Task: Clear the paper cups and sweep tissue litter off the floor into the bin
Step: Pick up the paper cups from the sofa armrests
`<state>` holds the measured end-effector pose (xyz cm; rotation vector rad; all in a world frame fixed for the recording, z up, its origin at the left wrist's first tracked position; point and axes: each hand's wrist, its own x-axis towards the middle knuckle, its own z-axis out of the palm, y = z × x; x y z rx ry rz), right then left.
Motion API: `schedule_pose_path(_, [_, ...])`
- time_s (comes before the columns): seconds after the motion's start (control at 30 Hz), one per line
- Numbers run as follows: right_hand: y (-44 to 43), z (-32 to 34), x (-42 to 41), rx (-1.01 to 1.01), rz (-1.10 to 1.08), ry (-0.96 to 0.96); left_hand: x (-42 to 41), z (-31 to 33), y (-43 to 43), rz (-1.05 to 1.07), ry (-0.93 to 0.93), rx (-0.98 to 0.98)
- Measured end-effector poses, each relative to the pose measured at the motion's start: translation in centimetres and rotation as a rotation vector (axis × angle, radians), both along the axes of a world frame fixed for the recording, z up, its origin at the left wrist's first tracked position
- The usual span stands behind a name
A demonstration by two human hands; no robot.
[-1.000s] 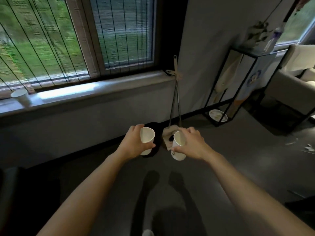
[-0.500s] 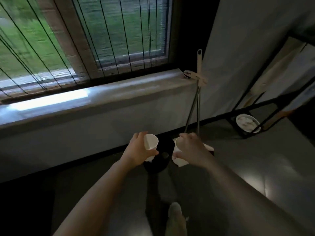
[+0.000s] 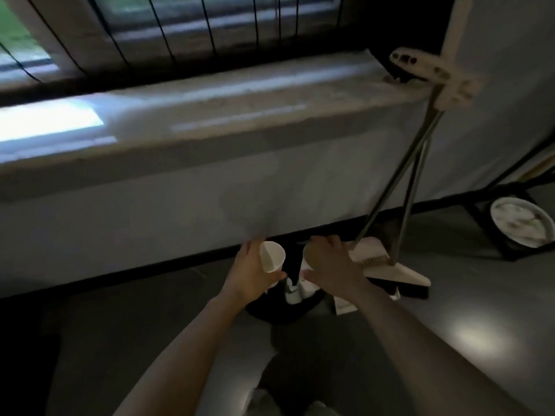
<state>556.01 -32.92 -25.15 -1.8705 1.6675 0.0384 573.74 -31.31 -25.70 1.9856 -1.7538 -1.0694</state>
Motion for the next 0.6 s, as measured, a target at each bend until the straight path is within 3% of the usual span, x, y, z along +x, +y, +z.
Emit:
schedule_pose_path(0.17, [-2.2, -10.2, 0.6, 0.013, 0.008, 0.021, -0.1, -10.4, -2.8, -0.129, -0.044, 0.064])
schedule_pose_path(0.3, [-2.1, -12.6, 0.4, 0.085, 0.013, 0.009, 0.6, -12.3, -3.5, -0.128, -0.037, 0.095])
schedule_pose_path(0.43, [-2.3, -7.3, -0.6, 0.148, -0.051, -0.055, 0.0, -6.5, -4.7, -0.136, -0.03, 0.085])
schedule_pose_path(0.6, [-3.0, 4.9, -2.8, 0.137, -0.118, -0.139, -2.3, 5.9, -6.5, -0.173, 0.006, 0.051])
